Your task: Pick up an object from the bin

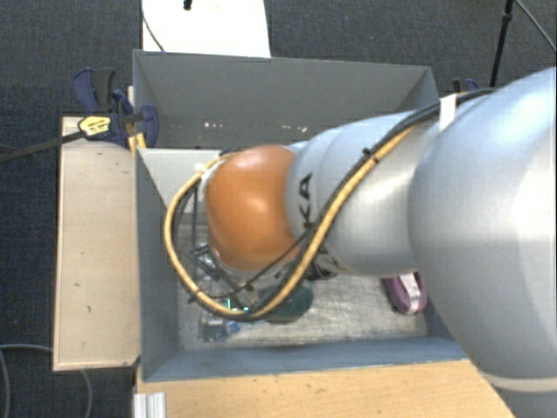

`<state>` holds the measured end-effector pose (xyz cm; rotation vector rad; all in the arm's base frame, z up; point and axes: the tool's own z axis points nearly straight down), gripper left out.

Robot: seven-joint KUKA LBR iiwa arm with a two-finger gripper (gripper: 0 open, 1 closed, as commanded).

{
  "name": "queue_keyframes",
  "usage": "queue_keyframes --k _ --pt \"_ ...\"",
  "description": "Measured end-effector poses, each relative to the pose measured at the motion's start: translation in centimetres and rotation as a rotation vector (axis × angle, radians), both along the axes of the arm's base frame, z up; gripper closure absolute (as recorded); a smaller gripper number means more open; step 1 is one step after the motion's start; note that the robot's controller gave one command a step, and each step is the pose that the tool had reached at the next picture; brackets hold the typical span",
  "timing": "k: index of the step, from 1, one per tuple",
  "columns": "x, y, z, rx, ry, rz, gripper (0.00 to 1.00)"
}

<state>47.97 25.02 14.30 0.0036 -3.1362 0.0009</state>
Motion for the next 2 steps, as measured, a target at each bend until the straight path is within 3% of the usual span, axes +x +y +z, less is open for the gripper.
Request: queue_keyframes --k 1,2 --pt "2.52 -7.83 -7.37 0.003 -0.01 -0.05 0.0" --pt "2.55 -7.44 -7.08 0.005 -0.014 -0.048 1.0"
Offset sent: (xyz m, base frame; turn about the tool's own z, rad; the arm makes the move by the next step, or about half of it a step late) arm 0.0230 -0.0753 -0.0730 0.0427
